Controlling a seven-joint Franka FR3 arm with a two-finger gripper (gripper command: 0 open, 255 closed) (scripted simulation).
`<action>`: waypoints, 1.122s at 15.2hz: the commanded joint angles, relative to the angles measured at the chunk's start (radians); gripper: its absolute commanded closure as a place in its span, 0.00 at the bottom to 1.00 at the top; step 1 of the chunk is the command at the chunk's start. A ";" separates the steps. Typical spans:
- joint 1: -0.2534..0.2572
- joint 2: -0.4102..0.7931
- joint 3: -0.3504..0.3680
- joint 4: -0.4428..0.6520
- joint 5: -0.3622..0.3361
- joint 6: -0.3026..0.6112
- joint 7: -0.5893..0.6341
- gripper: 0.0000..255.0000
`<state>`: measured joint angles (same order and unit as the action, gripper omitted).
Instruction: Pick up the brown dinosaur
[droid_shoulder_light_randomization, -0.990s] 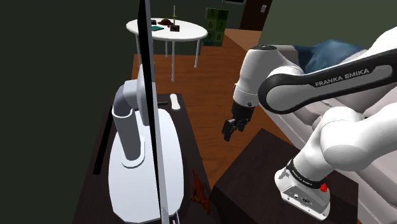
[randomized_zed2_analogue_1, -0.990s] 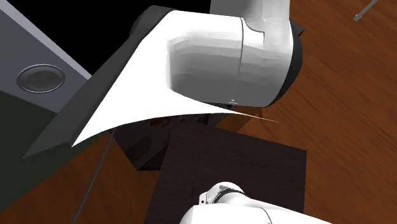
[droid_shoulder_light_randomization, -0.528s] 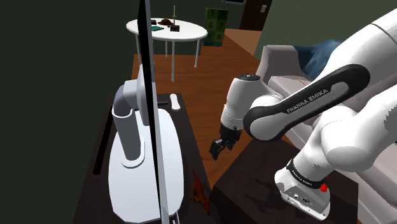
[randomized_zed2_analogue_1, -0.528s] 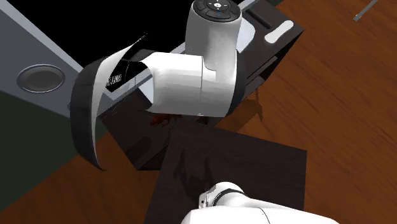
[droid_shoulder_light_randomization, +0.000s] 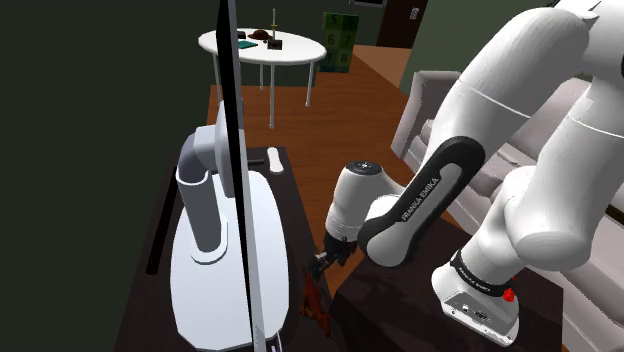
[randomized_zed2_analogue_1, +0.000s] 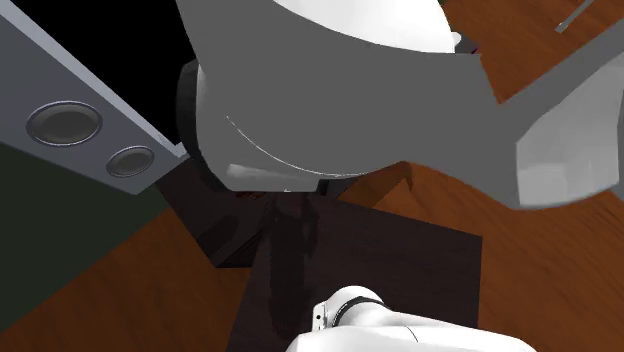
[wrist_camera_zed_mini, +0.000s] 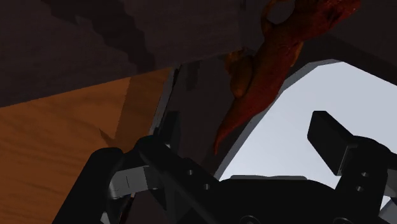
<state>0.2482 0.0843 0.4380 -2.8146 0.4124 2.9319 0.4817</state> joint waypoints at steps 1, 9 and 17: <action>0.023 0.108 -0.012 0.033 -0.032 0.085 0.042 0.00; 0.116 0.365 -0.081 0.138 -0.065 0.254 0.082 0.00; 0.125 0.444 -0.095 0.166 -0.072 0.305 0.074 1.00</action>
<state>0.3723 0.5234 0.3424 -2.6497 0.3410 3.2359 0.5559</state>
